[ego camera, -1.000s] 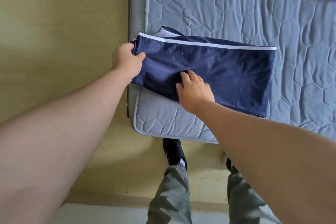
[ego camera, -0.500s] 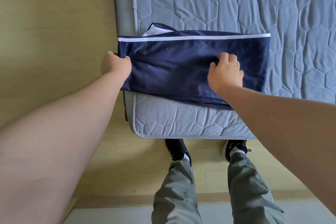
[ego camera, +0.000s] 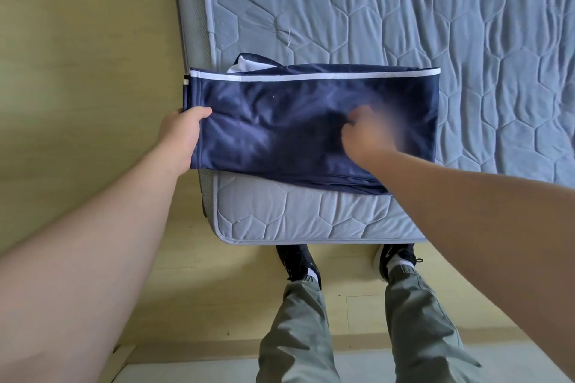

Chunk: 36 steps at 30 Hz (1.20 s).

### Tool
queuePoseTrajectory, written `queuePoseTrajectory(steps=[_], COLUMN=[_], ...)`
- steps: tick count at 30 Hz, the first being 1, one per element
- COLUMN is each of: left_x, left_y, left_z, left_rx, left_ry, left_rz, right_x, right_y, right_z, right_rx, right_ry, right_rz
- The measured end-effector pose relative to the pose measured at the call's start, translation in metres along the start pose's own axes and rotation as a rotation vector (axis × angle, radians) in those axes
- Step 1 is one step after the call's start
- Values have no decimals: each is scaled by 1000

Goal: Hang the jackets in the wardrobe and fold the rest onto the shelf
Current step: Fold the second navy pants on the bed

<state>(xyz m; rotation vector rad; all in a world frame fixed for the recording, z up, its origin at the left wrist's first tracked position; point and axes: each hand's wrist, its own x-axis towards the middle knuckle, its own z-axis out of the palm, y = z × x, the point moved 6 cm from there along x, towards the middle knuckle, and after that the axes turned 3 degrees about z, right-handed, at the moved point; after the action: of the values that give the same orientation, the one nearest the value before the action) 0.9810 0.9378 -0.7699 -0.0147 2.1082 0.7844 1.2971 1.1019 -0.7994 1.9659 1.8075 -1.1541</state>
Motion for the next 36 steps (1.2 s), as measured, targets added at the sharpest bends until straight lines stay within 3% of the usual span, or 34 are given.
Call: queuePoseTrajectory(steps=[4,11,14,16,18,22,25,32,36], left_x=[-32,-73,-85,-90,-94,-91,-86,-95,-112], left_y=[21,37,40,42,44,49,49,52,57], left_z=[8,23,30,35,37,31,24,32,54], left_rx=[-29,-7,6,10,36,139,120,122,171], left_ry=[23,66,85,89,92,108,126,112,36], left_rz=[127,214,248,259,276,281,237,274,302], right_x=[-12,-27,-35,-39,-36,-23,-17,-23,-31], right_y=[-32,-60,-78,-94,-117,-163,-160,-114,-91], right_z=[24,25,24,22,18,2,-5,4,-1], right_rx=[96,578,511,279,1,-349,-291,-229,369], right_ry=[-245,-437,-576,-649,-616,-231,-127,-278,-374], right_rz=[4,146,130,-7,-225,-584,-517,-427,-160])
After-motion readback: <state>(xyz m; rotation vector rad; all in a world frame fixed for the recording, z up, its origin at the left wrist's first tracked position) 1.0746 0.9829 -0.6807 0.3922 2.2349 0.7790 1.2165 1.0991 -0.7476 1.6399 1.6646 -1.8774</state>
